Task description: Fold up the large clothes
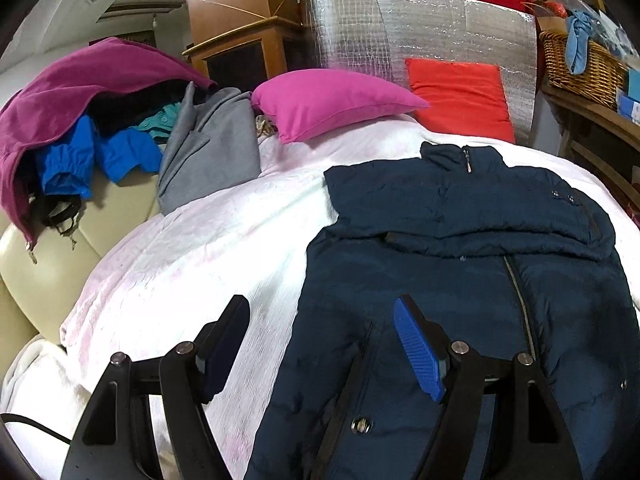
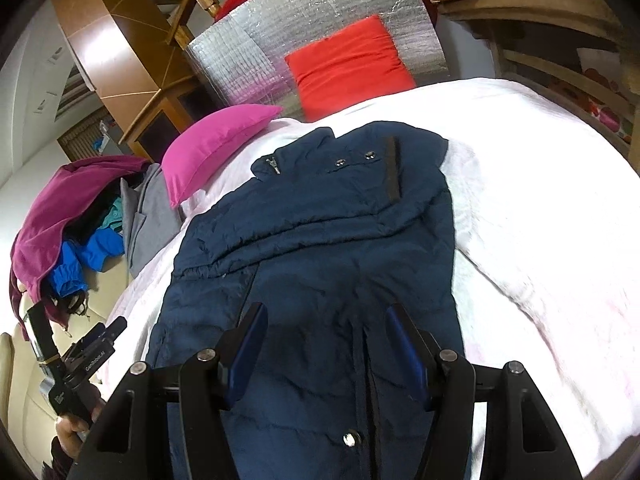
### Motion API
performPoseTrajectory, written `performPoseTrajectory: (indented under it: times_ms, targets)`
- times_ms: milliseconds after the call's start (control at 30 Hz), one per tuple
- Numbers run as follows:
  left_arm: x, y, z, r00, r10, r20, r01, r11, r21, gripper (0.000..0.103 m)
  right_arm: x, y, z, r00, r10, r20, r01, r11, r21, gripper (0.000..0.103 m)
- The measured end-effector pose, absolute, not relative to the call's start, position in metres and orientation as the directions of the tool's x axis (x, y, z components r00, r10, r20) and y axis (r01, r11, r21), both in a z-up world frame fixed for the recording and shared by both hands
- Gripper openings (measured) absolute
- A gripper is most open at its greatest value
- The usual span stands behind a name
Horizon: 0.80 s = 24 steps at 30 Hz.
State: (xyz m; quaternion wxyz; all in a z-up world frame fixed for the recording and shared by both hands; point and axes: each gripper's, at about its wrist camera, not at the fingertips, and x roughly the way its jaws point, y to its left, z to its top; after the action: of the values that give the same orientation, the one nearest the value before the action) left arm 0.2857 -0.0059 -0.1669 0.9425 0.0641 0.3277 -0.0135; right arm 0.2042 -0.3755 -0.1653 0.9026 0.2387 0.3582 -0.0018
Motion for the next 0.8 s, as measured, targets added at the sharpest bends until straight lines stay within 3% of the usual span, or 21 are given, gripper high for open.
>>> performPoseTrajectory:
  times_ms: [333,600,800]
  targets:
    - [0.254,0.007,-0.183,0.755,0.027,-0.655,0.062,0.992,0.113,0.075,0.164,-0.381,-0.175,0.720,0.174,-0.672,0.176,0.891,0.419,0.065]
    - [0.238,0.037,-0.201,0.605,-0.119,-0.788,0.076,0.993,-0.092,0.076,0.131,-0.380,-0.188,0.668,0.196,-0.718,0.173,0.897,0.406,0.070]
    - [0.236,0.067,-0.214,0.511,-0.110,-0.853,0.013,0.993,-0.121,0.077,0.119,-0.379,-0.209,0.584,0.198,-0.787,0.201,0.904,0.377,0.071]
